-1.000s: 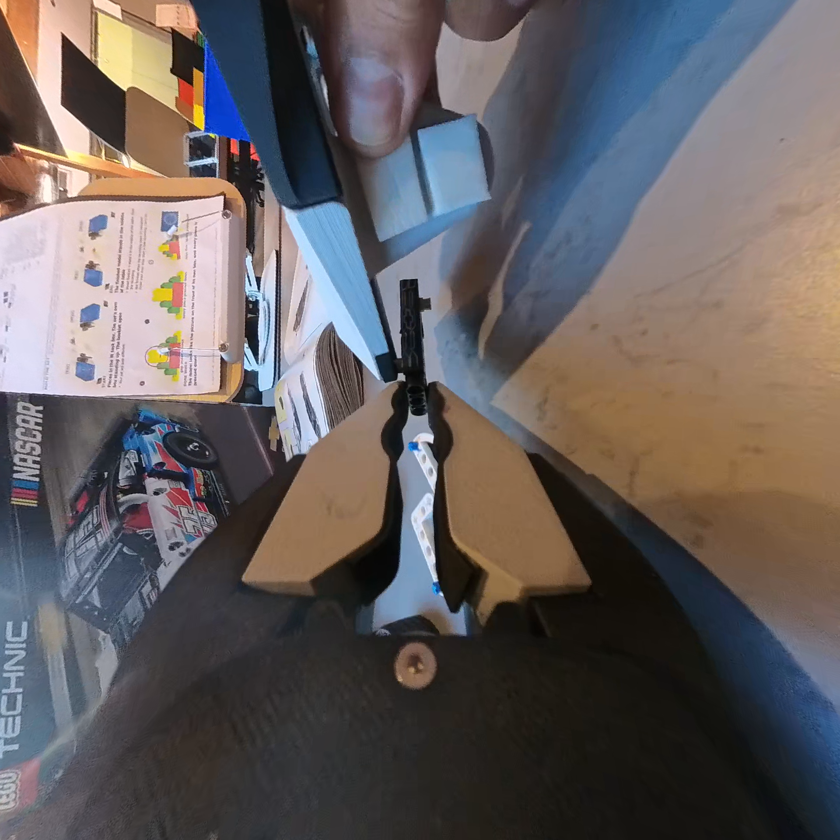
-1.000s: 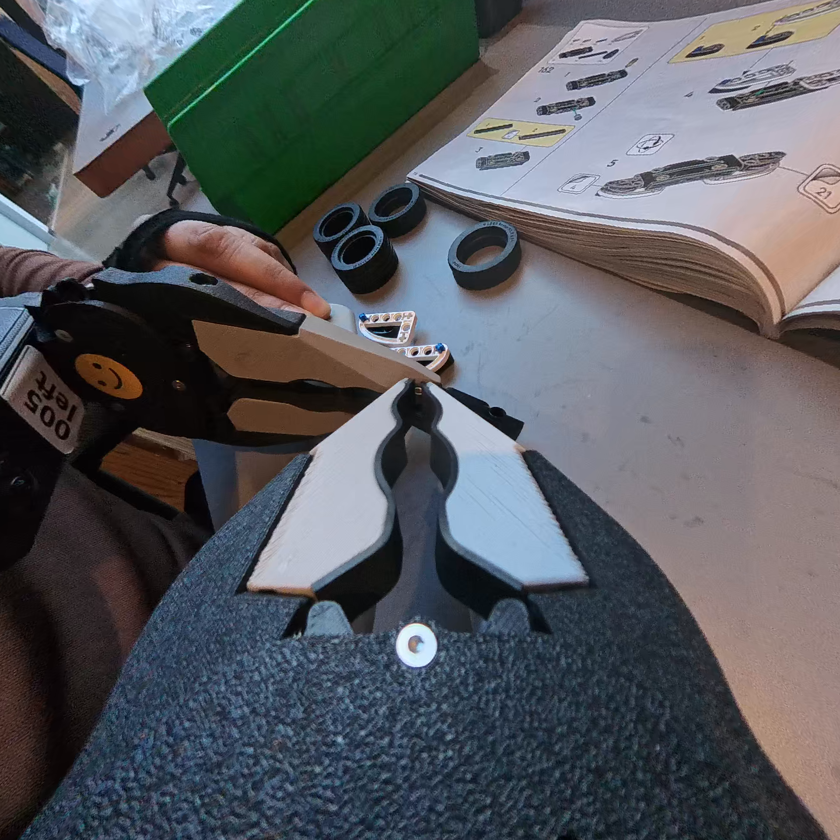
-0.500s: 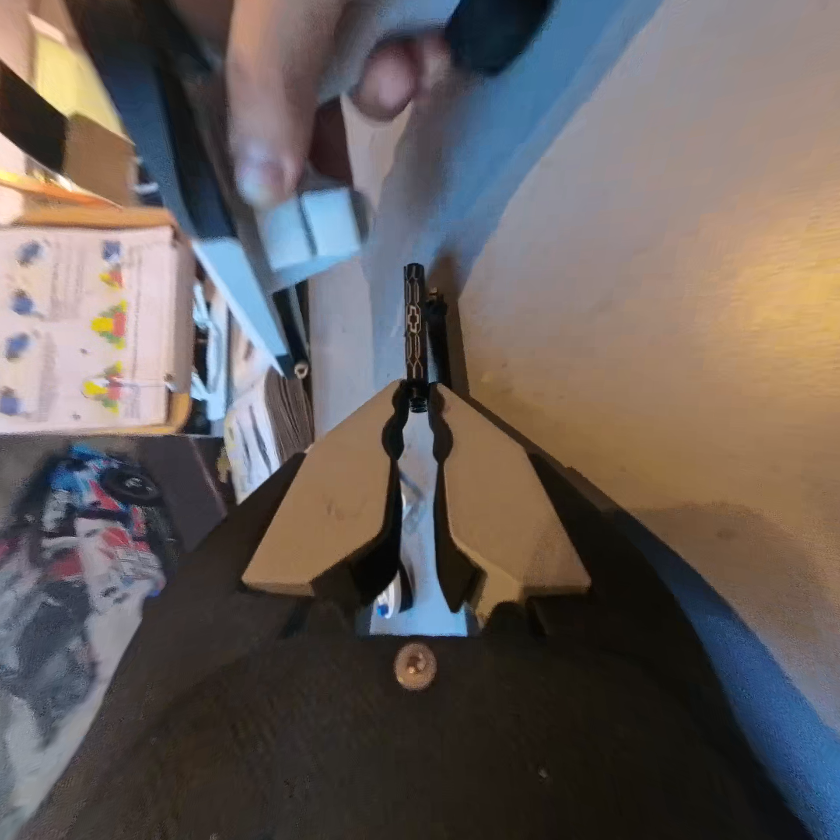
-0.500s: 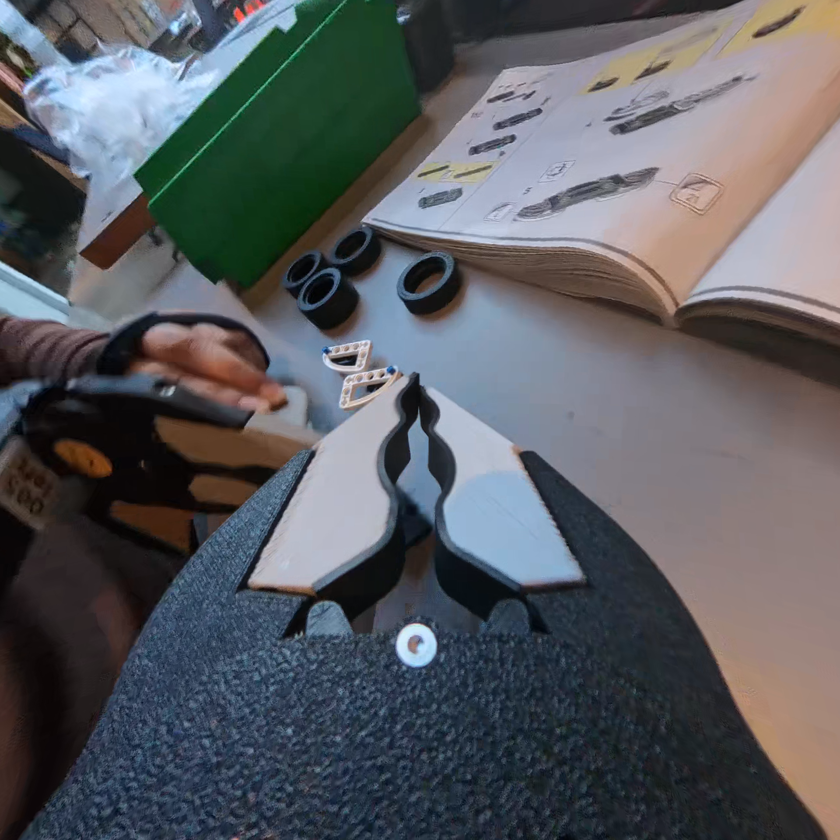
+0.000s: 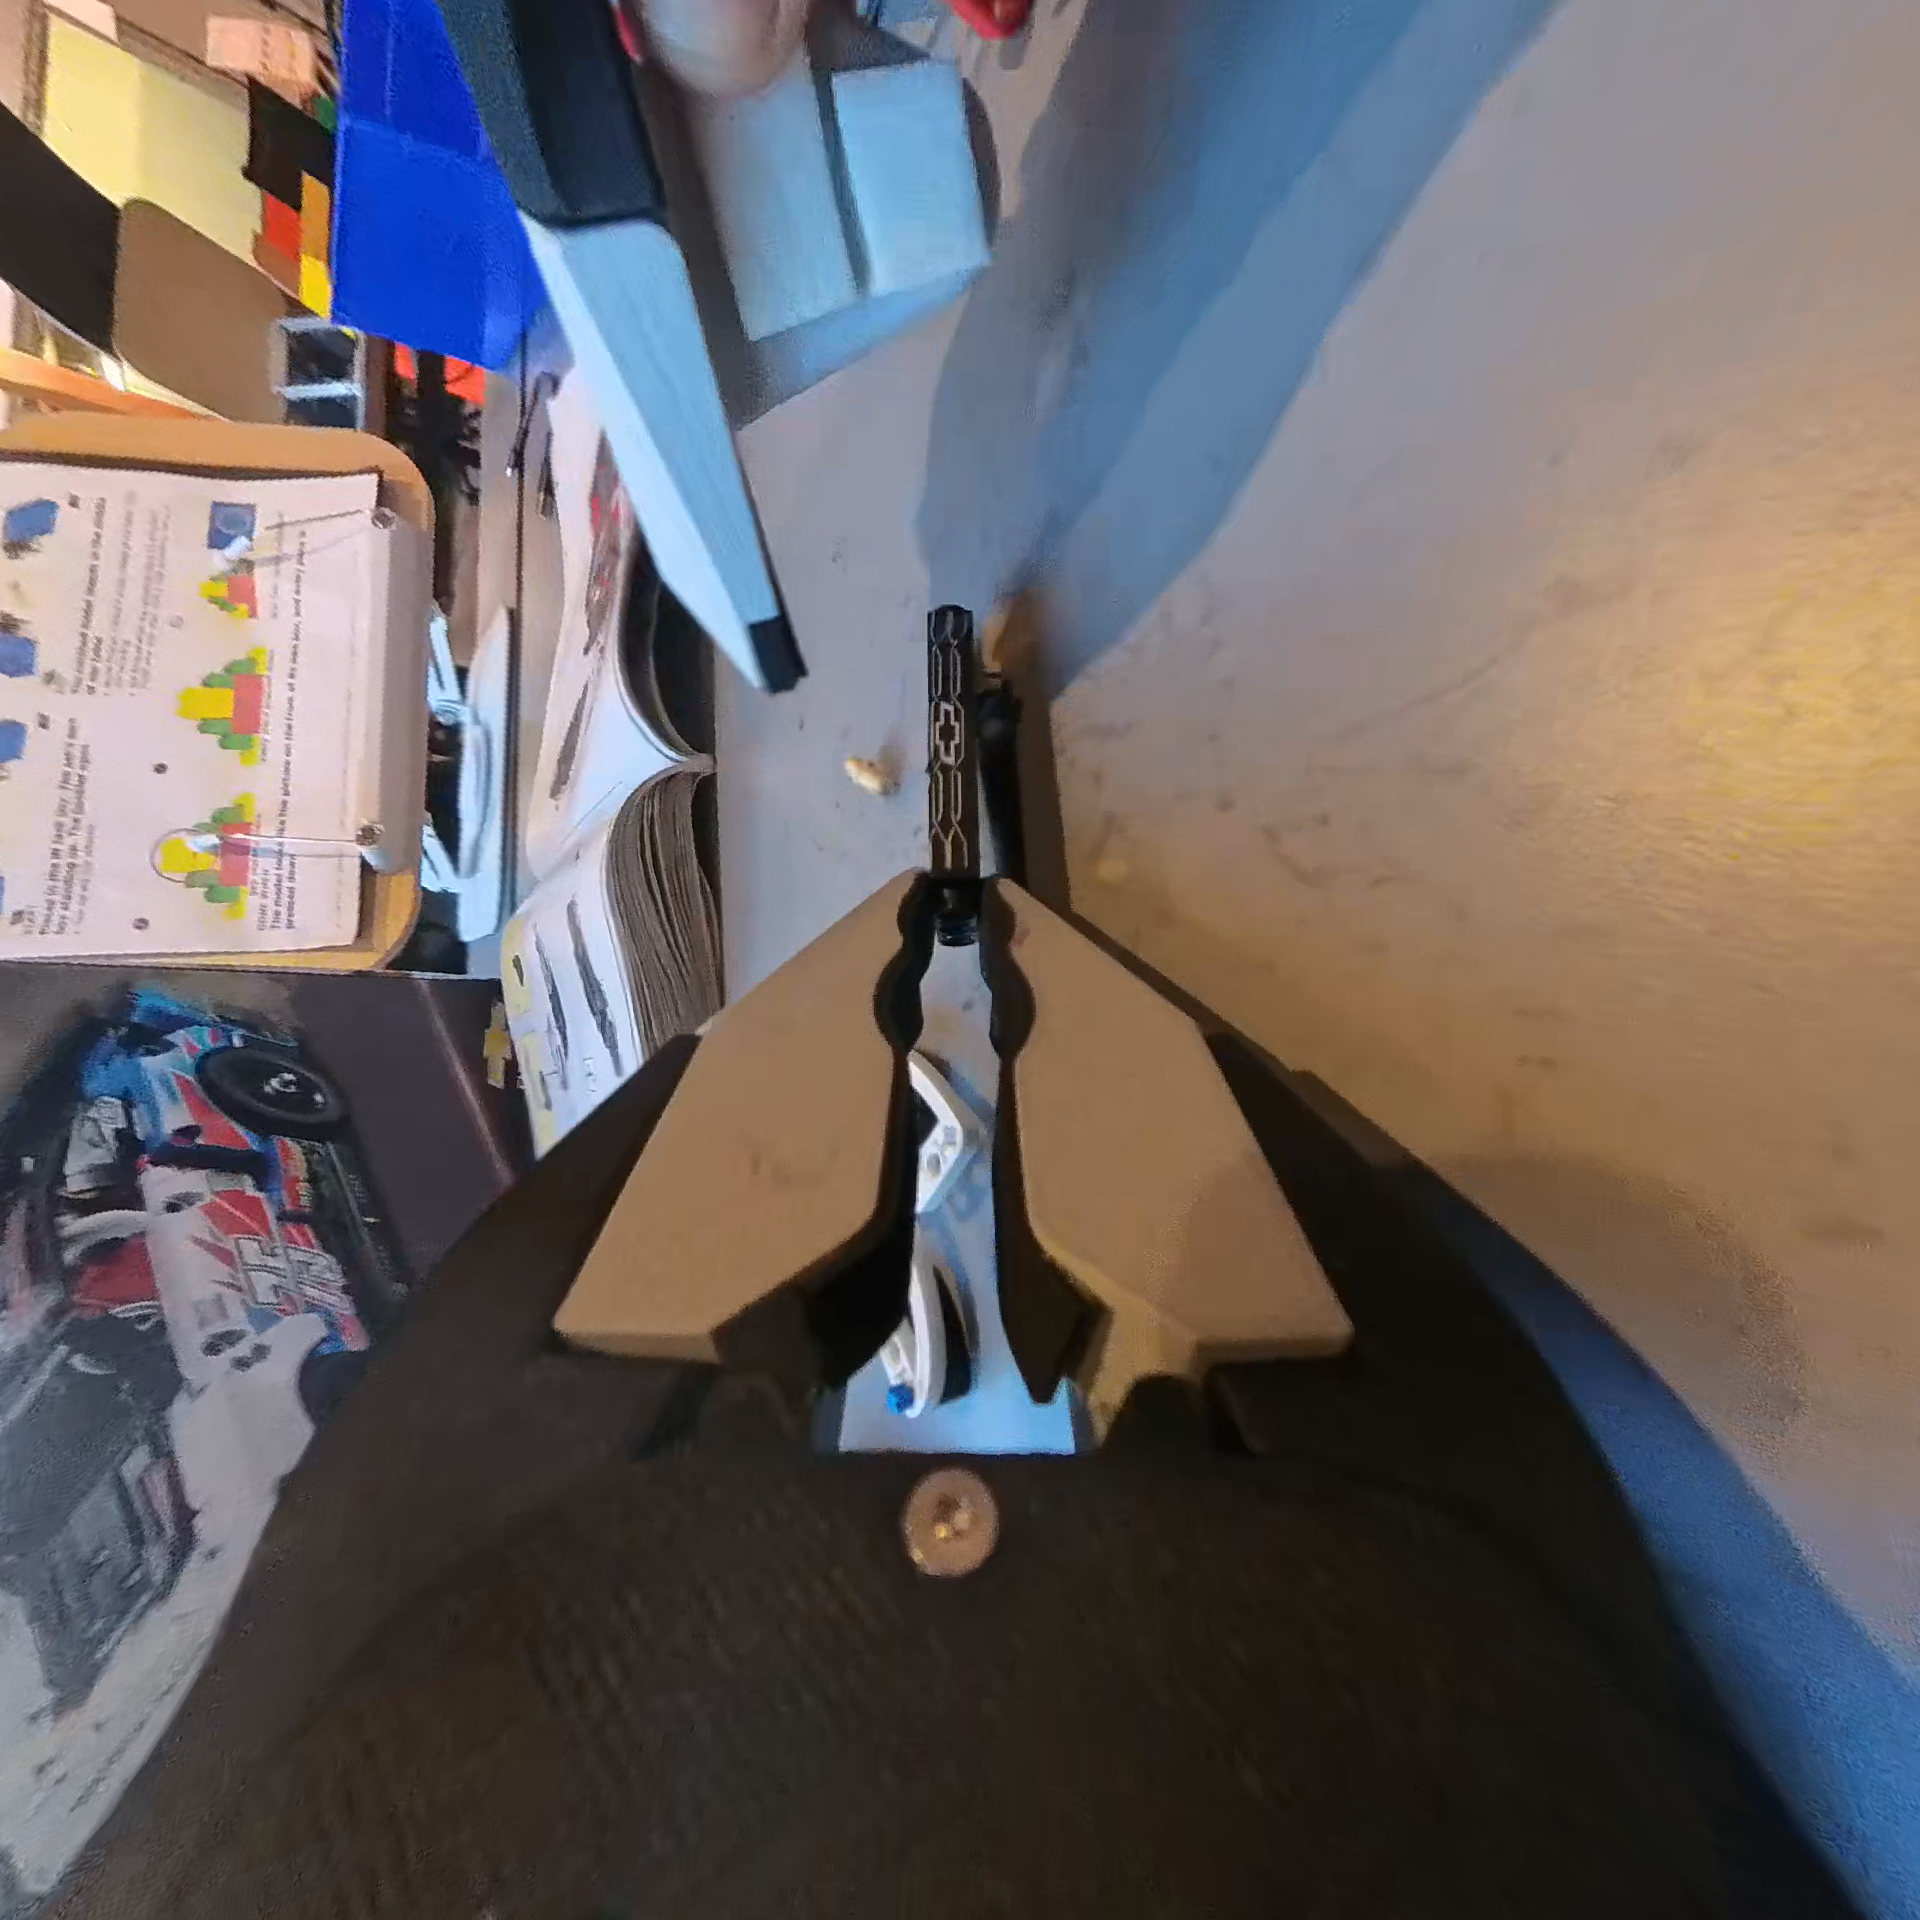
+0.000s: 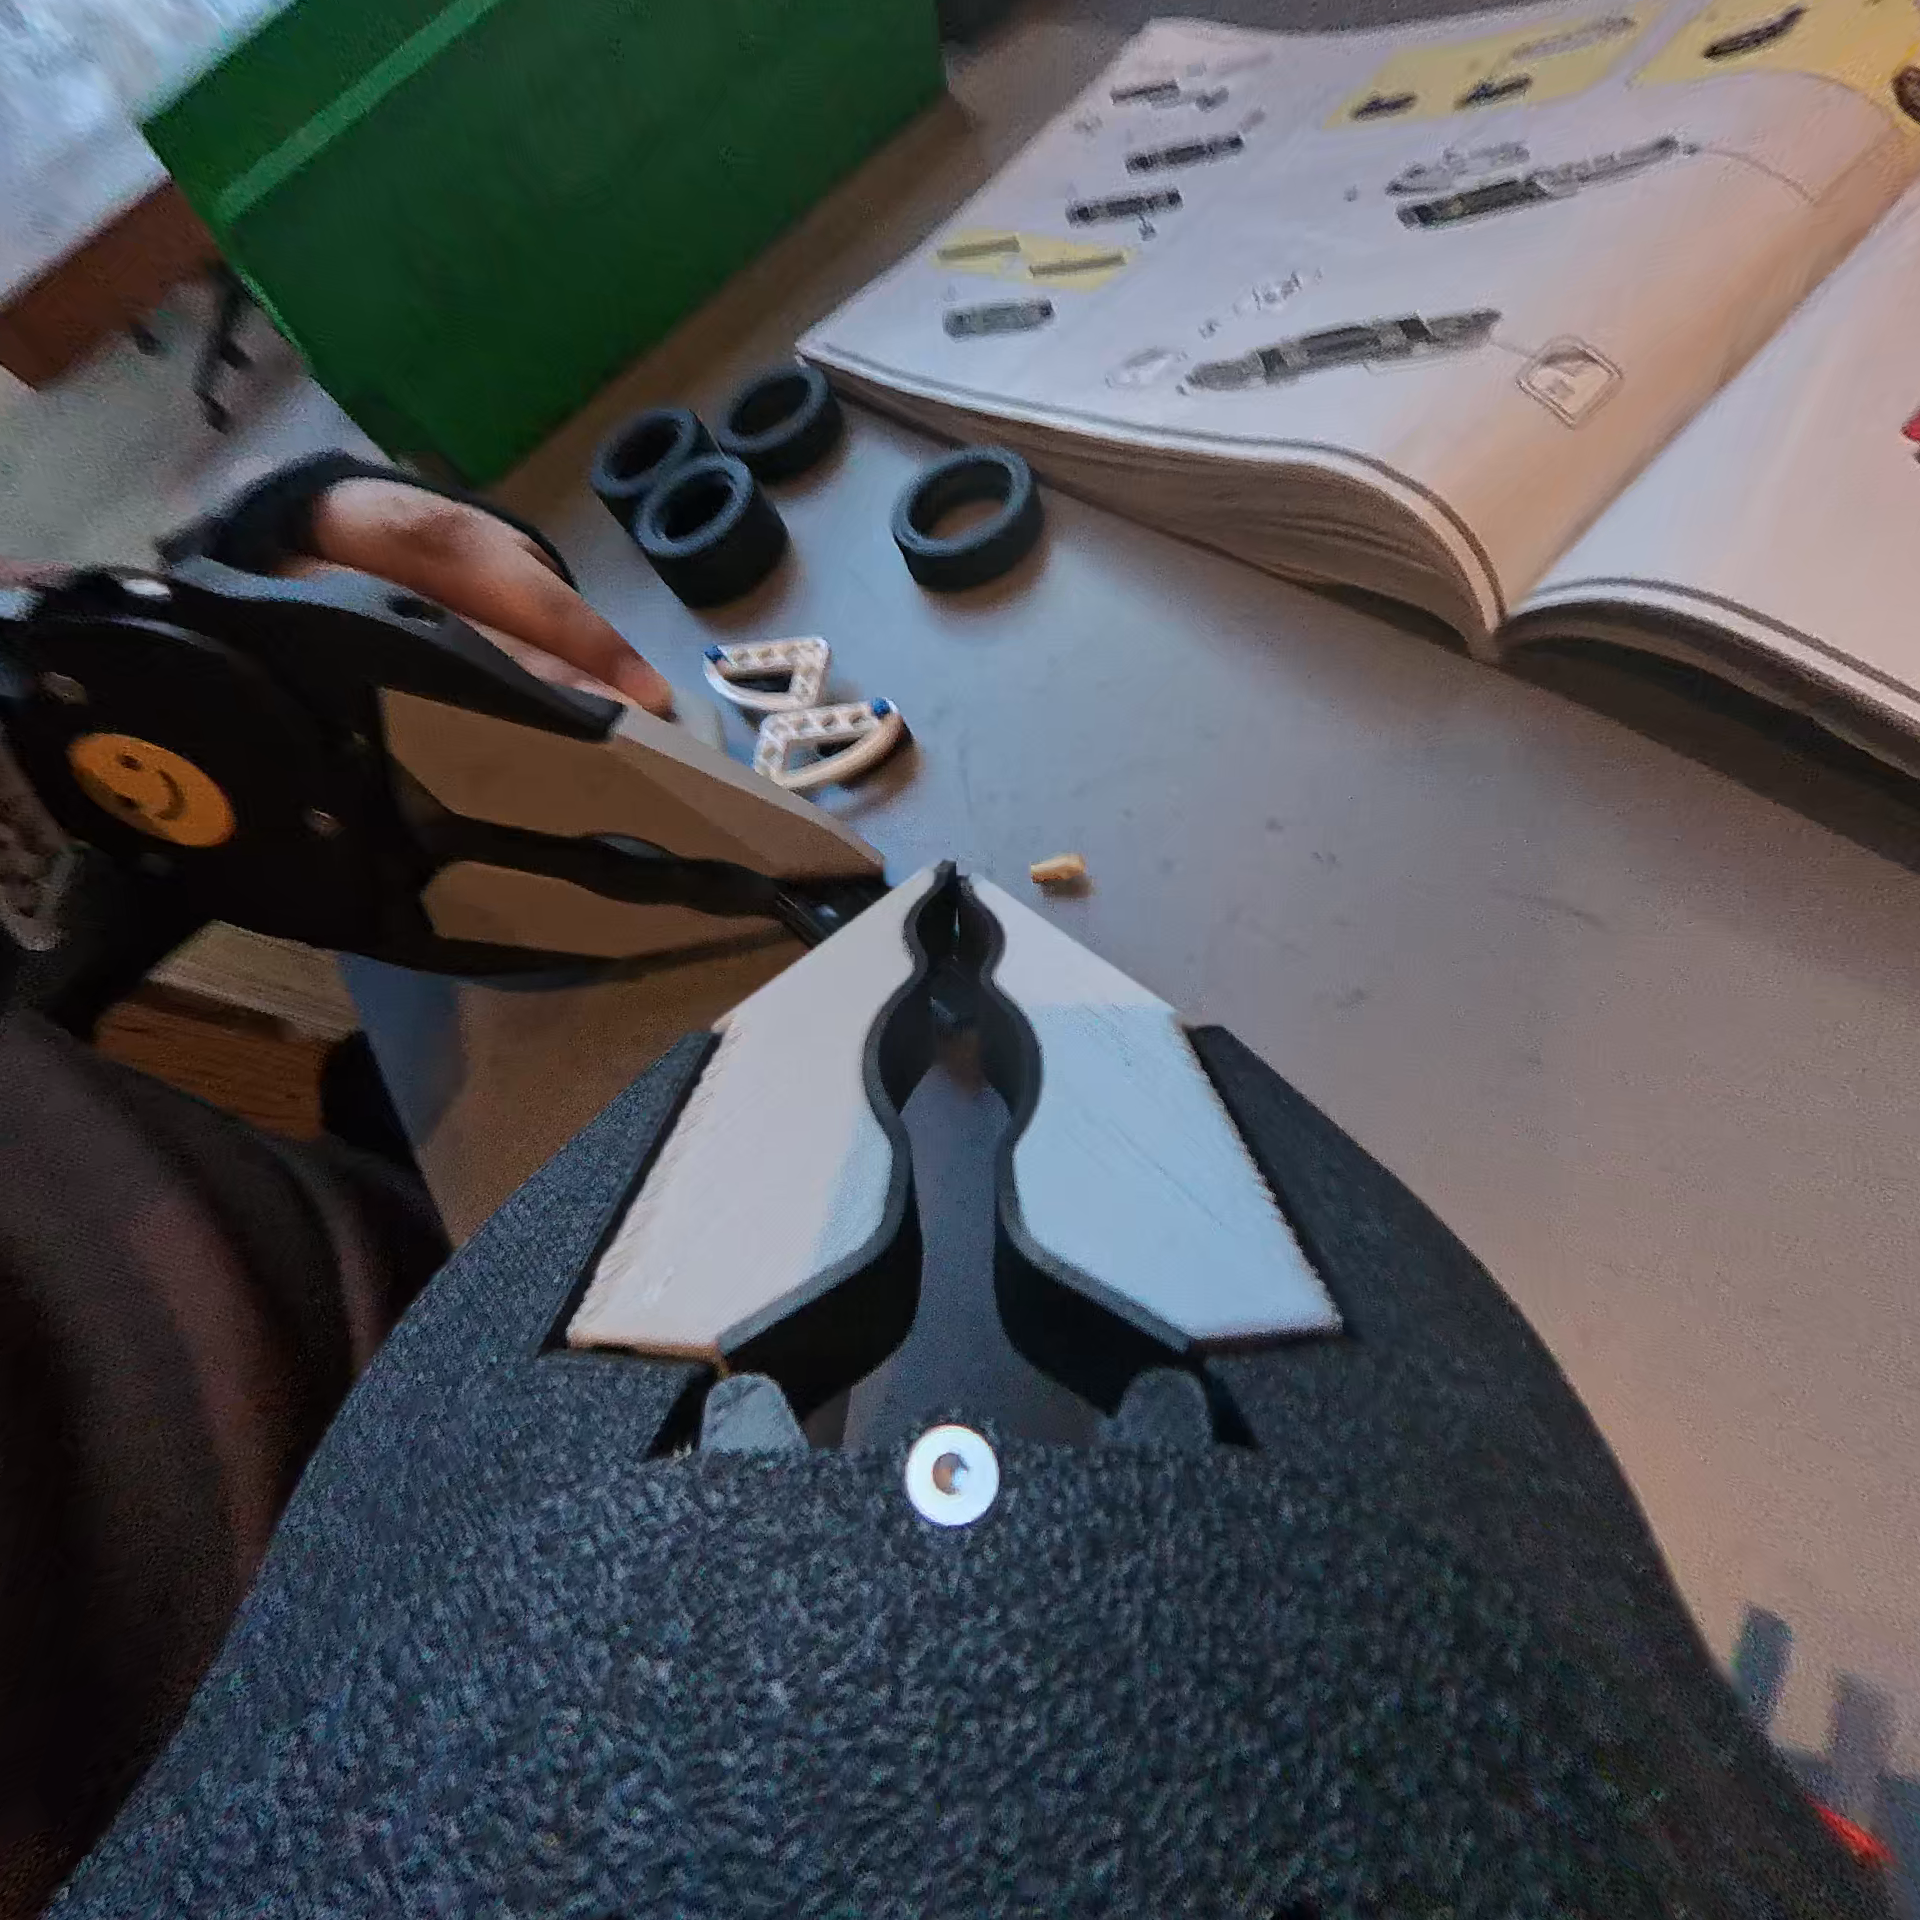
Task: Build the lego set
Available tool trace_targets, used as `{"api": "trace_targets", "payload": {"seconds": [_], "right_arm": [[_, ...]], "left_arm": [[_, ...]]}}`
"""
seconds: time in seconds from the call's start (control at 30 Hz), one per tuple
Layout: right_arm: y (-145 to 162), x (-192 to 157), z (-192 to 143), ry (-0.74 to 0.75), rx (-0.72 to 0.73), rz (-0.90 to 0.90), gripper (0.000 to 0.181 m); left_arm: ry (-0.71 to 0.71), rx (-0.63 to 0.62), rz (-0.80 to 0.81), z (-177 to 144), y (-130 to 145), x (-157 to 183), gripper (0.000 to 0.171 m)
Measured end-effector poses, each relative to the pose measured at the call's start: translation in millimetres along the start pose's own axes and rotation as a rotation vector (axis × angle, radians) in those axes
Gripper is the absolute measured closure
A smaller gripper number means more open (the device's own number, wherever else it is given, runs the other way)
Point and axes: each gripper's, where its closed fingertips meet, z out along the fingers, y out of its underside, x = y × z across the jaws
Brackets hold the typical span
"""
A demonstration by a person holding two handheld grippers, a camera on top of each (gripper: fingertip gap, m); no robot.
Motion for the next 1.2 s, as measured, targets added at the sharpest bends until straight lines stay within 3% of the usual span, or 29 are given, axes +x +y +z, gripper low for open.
{"api": "trace_targets", "payload": {"seconds": [0.1,0.2,0.27,0.37,0.47,0.63,0.77,0.83,0.93,1.03,1.2], "right_arm": [[4.8,13.9,-9.1,0.102,-0.040,-0.035,0.181],[5.2,4.0,-18.3,0.087,-0.047,-0.068,0.177],[9.4,-14.4,-20.2,-0.001,-0.054,-0.100,0.169],[11.9,-37.0,-21.0,-0.100,-0.033,-0.184,0.140],[23.7,-43.5,-17.4,-0.132,-0.099,-0.264,0.141],[40.6,-34.1,-3.8,-0.078,-0.197,-0.308,0.151],[48.0,-33.8,3.8,-0.074,-0.226,-0.325,0.160],[51.5,-31.3,6.0,-0.069,-0.243,-0.304,0.163],[50.9,-31.1,5.5,-0.101,-0.246,-0.204,0.166],[51.5,-28.1,0.7,-0.104,-0.269,-0.118,0.162],[47.7,-23.4,-7.1,-0.067,-0.250,-0.093,0.156]], "left_arm": [[-0.011,0.002,0.045,-2.9,-0.6,1.8,0.165],[0.034,-0.007,-0.047,-7.3,-0.3,0.3,0.165],[0.157,0.044,-0.226,-14.2,-8.4,5.6,0.166],[0.442,0.121,-0.583,-26.9,-24.0,16.5,0.166],[0.655,0.126,-0.843,-32.8,-25.6,22.0,0.166],[0.797,0.088,-1.034,-34.4,-20.1,33.0,0.166],[0.787,0.082,-1.098,-32.7,-16.3,28.9,0.163],[0.744,0.076,-1.084,-33.0,-11.9,24.8,0.154],[0.591,0.028,-1.011,-31.1,5.7,14.9,0.139],[0.530,0.012,-0.935,-35.5,9.6,12.2,0.128],[0.407,-0.014,-0.786,-38.3,6.0,15.7,0.129]]}}
